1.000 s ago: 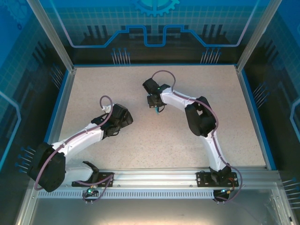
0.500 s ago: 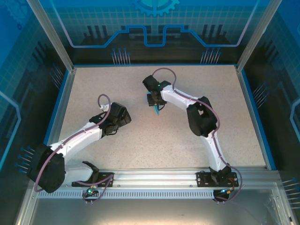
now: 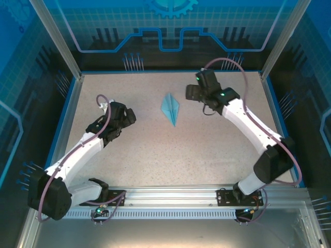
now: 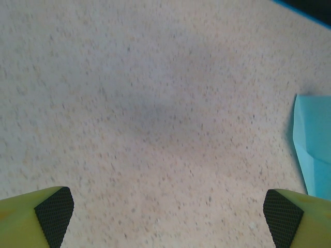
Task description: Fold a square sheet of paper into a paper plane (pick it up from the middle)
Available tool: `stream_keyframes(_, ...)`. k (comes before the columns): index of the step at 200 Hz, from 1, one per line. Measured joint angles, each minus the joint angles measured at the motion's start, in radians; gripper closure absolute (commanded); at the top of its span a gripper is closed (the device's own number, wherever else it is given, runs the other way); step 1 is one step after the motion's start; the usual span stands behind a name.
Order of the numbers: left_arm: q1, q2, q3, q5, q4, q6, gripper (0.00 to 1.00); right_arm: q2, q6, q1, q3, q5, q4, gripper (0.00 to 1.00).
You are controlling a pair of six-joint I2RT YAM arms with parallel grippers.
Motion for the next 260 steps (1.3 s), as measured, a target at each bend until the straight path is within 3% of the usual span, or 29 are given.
stream_keyframes(15, 0.027, -0.018, -0.042, -0.01, 0.061, 0.044, 0.02, -0.057, -0.02, -0.057, -0.114, 0.026, 0.031, 0.01)
stream_keyframes(75, 0.113, -0.081, -0.321, -0.045, 0.352, 0.219, 0.01, -0.272, -0.054, -0.238, -0.542, 0.182, 0.196, 0.01)
stream_keyframes(104, 0.154, -0.096, -0.365, -0.039, 0.457, 0.306, 0.02, -0.389, -0.099, -0.309, -0.773, 0.24, 0.405, 0.01)
stream_keyframes(128, 0.204, -0.085, -0.407, 0.001, 0.593, 0.363, 0.02, -0.392, -0.177, -0.324, -0.9, 0.249, 0.559, 0.01)
stream_keyframes(188, 0.258, 0.108, -0.486, 0.175, 0.905, 0.475, 0.01, -0.251, -0.35, -0.34, -0.974, 0.134, 0.934, 0.01)
stream_keyframes(260, 0.318, 0.307, -0.486, 0.327, 1.172, 0.518, 0.02, -0.14, -0.446, -0.354, -1.034, -0.085, 1.243, 0.01)
